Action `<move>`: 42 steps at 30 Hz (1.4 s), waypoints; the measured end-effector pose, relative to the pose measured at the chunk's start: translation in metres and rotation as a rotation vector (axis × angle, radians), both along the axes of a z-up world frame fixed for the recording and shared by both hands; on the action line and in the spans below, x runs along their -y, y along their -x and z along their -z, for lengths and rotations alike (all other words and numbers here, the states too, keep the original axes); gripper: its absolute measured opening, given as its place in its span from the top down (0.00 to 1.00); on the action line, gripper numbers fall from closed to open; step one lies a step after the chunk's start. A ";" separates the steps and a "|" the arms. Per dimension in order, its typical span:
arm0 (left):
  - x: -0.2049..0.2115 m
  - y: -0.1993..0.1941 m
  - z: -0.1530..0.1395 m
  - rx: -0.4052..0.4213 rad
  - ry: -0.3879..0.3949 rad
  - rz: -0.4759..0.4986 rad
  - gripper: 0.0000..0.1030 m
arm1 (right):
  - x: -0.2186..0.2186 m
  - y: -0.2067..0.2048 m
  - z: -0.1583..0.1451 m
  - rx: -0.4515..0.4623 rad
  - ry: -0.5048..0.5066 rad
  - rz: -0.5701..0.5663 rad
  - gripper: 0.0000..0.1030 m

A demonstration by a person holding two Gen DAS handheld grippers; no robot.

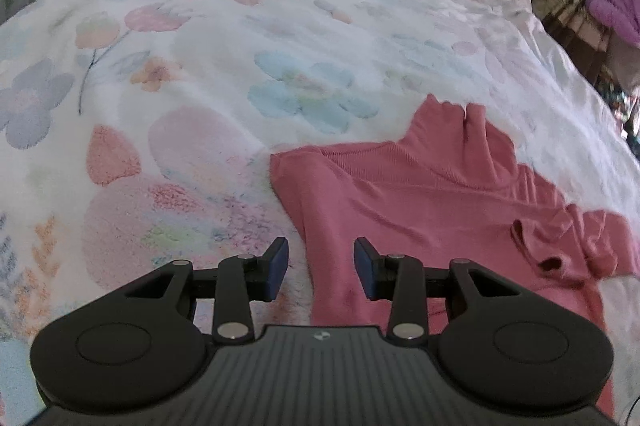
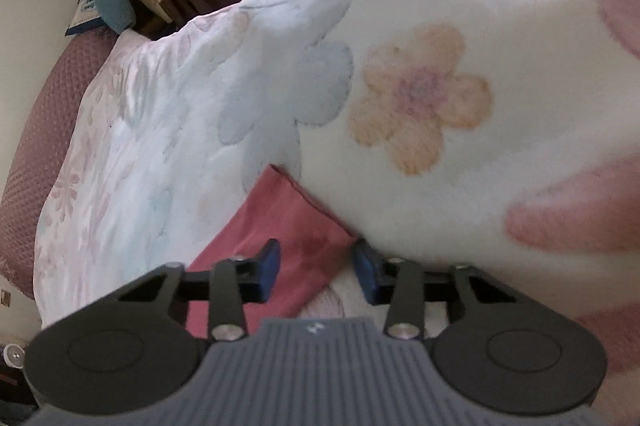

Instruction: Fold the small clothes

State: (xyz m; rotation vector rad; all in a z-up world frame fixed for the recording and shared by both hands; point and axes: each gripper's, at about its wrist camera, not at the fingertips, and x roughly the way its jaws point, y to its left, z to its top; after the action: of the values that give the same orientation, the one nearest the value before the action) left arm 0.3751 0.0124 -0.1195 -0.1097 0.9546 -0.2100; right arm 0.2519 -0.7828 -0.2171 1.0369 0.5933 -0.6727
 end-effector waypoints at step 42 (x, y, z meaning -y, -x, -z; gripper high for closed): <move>-0.113 0.037 -0.068 0.067 0.260 -0.082 0.56 | -0.602 -0.169 -0.242 0.300 0.360 -1.207 0.99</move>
State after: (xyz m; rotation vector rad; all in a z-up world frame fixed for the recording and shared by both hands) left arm 0.3383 0.1250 -0.0520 -0.3780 0.8511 -0.2601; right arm 0.4210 -0.1805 0.0244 0.2919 0.6750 0.4293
